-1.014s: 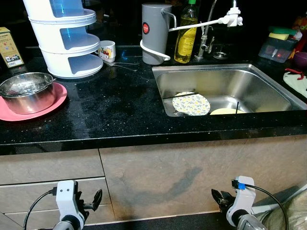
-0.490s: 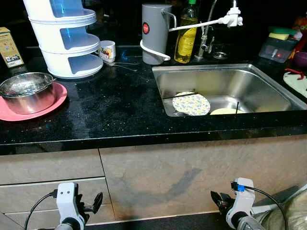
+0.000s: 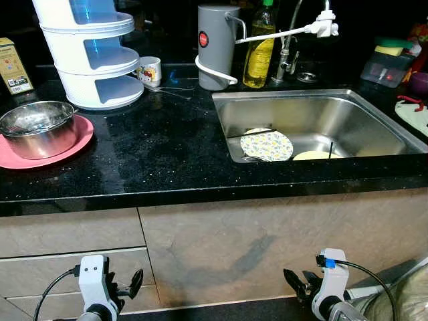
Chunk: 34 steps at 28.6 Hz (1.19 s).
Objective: Kitchen organization
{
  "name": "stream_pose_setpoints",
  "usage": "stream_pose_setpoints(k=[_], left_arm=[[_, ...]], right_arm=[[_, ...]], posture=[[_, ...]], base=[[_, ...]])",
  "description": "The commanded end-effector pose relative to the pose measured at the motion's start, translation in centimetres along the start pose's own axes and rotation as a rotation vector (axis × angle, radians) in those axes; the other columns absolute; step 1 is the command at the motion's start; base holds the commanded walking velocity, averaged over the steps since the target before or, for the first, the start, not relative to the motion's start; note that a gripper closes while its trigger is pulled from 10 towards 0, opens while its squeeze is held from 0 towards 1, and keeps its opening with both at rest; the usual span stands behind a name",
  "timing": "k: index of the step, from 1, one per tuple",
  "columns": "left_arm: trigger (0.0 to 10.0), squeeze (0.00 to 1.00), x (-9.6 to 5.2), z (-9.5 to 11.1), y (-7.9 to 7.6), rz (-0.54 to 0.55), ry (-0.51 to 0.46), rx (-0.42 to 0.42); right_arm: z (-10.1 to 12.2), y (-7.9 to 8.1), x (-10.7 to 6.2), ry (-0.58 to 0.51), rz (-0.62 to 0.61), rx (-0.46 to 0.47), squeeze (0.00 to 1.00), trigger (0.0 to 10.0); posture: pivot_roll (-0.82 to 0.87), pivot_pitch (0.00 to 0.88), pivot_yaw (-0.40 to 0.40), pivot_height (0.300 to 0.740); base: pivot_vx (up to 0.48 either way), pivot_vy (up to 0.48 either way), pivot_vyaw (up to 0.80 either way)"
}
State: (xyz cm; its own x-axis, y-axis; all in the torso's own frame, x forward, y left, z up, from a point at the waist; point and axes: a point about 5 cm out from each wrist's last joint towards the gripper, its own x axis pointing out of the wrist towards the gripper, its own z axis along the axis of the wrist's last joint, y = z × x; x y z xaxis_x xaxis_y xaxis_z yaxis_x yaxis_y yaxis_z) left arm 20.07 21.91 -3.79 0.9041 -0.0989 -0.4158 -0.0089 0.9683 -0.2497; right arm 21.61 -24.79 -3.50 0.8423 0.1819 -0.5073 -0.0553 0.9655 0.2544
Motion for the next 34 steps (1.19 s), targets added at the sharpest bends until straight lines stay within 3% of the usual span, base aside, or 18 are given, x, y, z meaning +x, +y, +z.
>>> stream_pose_setpoints(k=[1, 20, 22, 23, 34], left_arm=[[10.0, 0.0, -0.09, 0.21, 0.43, 0.011, 0.0, -0.001], [10.0, 0.0, 0.28, 0.59, 0.36, 0.004, 0.002, -0.005], [10.0, 0.0, 0.28, 0.6, 0.35, 0.004, 0.002, -0.005], [10.0, 0.0, 0.27, 0.6, 0.33, 0.003, 0.002, -0.004], [10.0, 0.0, 0.1, 0.43, 0.33, -0.001, 0.007, -0.007]], right_arm=[[-0.04, 0.29, 0.09, 0.002, 0.017, -0.001, 1.0, 10.0], [0.63, 0.0, 0.13, -0.042, -0.004, 0.017, 1.0, 10.0], [0.66, -0.03, 0.13, -0.043, -0.003, 0.02, 0.59, 10.0], [0.68, -0.03, 0.12, -0.044, 0.0, 0.019, 0.0, 10.0], [0.71, 0.01, 0.02, -0.061, 0.006, 0.023, 0.0, 10.0]], posture=[[0.03, 0.0, -0.038, 0.74], [0.03, 0.0, -0.03, 0.74], [0.03, 0.0, -0.029, 0.74], [0.03, 0.0, -0.029, 0.74], [0.03, 0.0, -0.027, 0.74]], base=[[0.0, 0.0, 0.0], [0.0, 0.0, 0.0], [0.0, 0.0, 0.0], [0.0, 0.0, 0.0], [0.0, 0.0, 0.0]])
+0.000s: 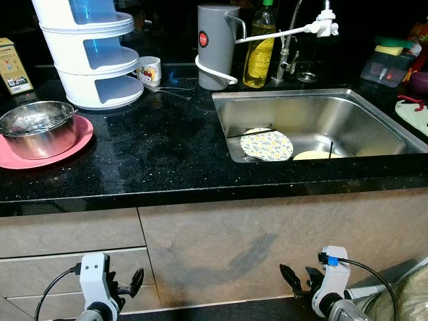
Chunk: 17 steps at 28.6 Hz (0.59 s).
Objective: Kitchen organization
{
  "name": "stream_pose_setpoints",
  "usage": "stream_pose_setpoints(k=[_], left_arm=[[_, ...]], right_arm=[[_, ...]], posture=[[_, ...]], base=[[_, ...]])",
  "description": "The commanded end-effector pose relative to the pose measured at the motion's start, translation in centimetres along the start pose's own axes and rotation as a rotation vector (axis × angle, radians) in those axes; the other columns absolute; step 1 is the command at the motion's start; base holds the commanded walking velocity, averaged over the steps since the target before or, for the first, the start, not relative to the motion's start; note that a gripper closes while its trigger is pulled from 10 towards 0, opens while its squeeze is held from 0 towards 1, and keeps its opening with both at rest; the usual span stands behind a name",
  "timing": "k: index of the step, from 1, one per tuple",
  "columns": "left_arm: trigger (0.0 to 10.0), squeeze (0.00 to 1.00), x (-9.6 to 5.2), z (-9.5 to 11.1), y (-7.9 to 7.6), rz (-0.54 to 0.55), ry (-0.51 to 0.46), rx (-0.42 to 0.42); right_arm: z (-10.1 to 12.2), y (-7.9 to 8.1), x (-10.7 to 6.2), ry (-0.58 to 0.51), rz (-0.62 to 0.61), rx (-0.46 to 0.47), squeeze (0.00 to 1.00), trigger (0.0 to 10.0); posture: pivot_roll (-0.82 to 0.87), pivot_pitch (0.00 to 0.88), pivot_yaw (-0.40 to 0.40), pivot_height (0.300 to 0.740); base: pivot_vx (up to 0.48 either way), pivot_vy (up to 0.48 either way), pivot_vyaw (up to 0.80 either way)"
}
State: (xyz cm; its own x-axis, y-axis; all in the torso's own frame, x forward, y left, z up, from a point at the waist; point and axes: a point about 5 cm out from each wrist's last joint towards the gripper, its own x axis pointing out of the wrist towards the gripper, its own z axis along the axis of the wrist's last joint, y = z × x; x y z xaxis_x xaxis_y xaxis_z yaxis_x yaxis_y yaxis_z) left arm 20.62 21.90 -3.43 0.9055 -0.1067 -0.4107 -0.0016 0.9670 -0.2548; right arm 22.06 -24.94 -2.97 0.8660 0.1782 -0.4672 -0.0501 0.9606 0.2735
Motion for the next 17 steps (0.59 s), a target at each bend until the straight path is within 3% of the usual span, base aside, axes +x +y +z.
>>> stream_pose_setpoints(k=[1, 17], left_arm=[[10.0, 0.0, -0.26, -0.13, 0.42, 0.008, 0.01, -0.006], [10.0, 0.0, -0.32, -0.16, 0.49, 0.007, 0.014, -0.006]], right_arm=[[0.0, 0.04, -0.06, -0.015, 0.0, 0.004, 0.0, 10.0], [0.02, 0.19, -0.05, -0.019, 0.009, -0.002, 0.0, 10.0]], posture=[[0.03, 0.0, -0.027, 0.74], [0.03, 0.0, -0.028, 0.74]], base=[[0.0, 0.0, 0.0], [0.0, 0.0, 0.0]])
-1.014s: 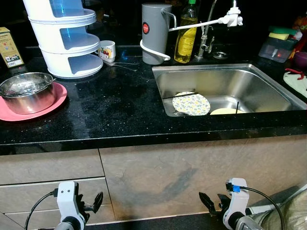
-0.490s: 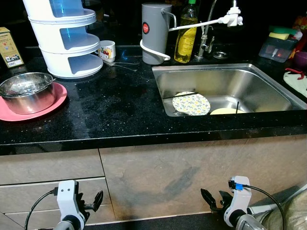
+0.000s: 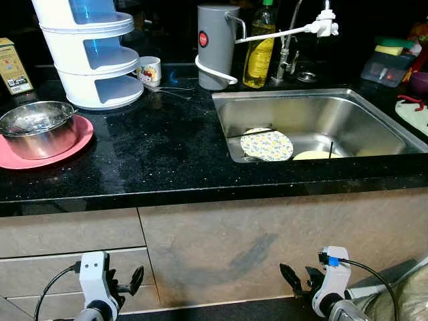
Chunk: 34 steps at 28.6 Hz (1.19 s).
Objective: Kitchen organization
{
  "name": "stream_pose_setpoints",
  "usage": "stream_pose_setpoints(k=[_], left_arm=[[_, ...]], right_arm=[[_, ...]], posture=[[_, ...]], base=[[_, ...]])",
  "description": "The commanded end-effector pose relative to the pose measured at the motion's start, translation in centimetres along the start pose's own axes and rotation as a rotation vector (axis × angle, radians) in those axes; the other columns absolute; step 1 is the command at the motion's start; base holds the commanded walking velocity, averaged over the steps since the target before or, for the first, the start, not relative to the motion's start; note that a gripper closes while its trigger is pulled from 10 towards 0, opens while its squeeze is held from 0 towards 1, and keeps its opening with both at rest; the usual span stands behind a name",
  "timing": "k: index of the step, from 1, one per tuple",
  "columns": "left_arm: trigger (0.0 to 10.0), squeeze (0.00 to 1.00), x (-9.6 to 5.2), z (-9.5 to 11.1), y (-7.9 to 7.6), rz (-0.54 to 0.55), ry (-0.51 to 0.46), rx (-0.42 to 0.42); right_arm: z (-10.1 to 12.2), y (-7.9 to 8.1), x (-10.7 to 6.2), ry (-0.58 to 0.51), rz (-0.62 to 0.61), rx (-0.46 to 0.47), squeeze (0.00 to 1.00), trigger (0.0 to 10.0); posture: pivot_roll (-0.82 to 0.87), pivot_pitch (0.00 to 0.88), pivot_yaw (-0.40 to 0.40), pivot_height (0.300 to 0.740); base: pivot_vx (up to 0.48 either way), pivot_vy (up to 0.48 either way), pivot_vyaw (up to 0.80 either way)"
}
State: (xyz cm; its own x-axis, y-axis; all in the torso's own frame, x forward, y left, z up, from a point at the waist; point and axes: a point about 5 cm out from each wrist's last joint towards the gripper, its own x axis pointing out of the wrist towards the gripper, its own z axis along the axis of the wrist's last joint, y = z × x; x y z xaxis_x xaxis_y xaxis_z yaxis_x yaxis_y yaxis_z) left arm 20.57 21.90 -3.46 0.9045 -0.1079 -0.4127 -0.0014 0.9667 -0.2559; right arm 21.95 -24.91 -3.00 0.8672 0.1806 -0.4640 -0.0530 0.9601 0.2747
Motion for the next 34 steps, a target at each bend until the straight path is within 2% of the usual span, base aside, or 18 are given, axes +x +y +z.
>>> stream_pose_setpoints(k=[1, 18, 28, 34], left_arm=[[10.0, 0.0, -0.3, -0.1, 0.5, 0.007, 0.012, -0.006], [10.0, 0.0, -0.1, 0.1, 0.4, 0.015, 0.012, 0.0], [10.0, 0.0, -0.4, -0.6, 0.7, 0.062, 0.055, 0.049], [10.0, 0.0, -0.6, -0.9, 0.7, 0.084, 0.067, 0.048]], right_arm=[[0.1, 0.2, 0.0, -0.018, 0.006, -0.002, 0.0, 10.0], [0.5, 0.1, 0.1, -0.024, 0.01, -0.012, 0.0, 10.0], [0.2, 0.1, -0.1, -0.023, 0.007, -0.023, 0.0, 10.0], [0.1, 0.1, -0.2, -0.019, 0.012, -0.033, 0.0, 10.0]], posture=[[0.03, 0.0, -0.025, 0.74], [0.03, 0.009, -0.029, 0.74], [0.02, 0.006, -0.03, 0.74], [0.02, 0.009, -0.037, 0.74]], base=[[0.0, 0.0, 0.0], [0.0, 0.0, 0.0], [0.0, 0.0, 0.0], [0.0, 0.0, 0.0]])
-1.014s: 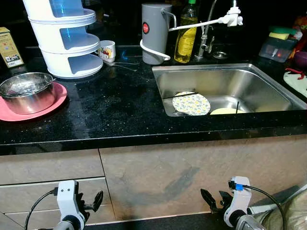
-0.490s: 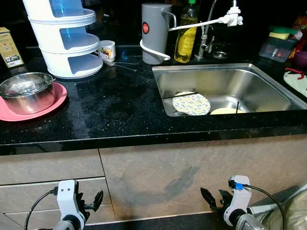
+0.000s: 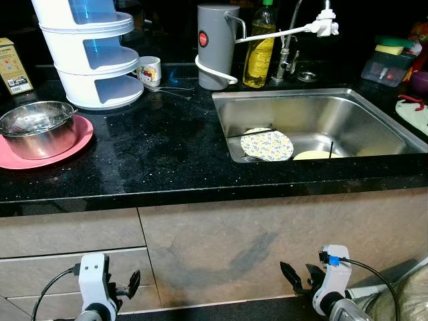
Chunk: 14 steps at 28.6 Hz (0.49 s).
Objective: Kitchen organization
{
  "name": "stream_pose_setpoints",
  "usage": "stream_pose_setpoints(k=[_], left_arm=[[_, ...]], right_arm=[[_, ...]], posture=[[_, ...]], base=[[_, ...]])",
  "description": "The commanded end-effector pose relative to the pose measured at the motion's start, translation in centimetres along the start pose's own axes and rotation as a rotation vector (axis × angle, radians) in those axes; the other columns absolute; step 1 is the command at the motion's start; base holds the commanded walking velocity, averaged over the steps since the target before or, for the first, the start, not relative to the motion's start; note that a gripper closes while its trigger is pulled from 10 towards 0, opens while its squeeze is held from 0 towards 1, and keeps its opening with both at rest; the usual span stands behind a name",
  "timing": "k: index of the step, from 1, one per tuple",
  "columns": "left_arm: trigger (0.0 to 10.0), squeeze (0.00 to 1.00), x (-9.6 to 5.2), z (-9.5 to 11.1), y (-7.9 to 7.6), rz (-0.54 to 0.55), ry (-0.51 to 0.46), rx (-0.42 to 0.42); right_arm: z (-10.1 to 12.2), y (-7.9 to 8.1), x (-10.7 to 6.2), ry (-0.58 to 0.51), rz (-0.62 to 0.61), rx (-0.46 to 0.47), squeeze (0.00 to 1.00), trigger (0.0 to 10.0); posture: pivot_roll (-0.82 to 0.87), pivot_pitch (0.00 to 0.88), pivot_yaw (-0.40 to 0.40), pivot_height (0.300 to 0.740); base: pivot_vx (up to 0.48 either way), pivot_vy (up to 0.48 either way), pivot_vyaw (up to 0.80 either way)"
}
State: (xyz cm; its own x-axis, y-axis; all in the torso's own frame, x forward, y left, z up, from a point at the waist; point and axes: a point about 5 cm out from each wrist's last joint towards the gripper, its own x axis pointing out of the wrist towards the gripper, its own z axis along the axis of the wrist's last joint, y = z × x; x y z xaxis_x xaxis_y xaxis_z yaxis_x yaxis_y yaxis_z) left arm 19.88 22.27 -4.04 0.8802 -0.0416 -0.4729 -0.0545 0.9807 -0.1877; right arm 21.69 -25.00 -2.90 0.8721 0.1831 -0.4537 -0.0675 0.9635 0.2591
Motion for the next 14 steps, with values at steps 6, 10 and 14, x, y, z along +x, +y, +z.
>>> stream_pose_setpoints(k=[6, 10, 14], left_arm=[[10.0, 0.0, -0.13, -0.18, 0.05, 0.001, 0.02, 0.021], [10.0, 0.0, -0.09, -0.13, -0.02, 0.0, 0.02, 0.022], [10.0, 0.0, -0.07, -0.04, -0.03, -0.003, 0.02, 0.024]], right_arm=[[0.16, 0.17, 0.13, 0.003, 0.017, -0.015, 0.0, 10.0], [0.2, 0.13, 0.13, 0.003, 0.016, -0.013, 0.0, 10.0], [0.21, 0.15, 0.15, 0.003, 0.015, -0.011, 0.0, 10.0]], posture=[[0.03, 0.015, -0.036, 0.74], [0.03, 0.016, -0.036, 0.74], [0.03, 0.016, -0.033, 0.74]], base=[[0.0, 0.0, 0.0], [0.0, 0.0, 0.0], [0.0, 0.0, 0.0]])
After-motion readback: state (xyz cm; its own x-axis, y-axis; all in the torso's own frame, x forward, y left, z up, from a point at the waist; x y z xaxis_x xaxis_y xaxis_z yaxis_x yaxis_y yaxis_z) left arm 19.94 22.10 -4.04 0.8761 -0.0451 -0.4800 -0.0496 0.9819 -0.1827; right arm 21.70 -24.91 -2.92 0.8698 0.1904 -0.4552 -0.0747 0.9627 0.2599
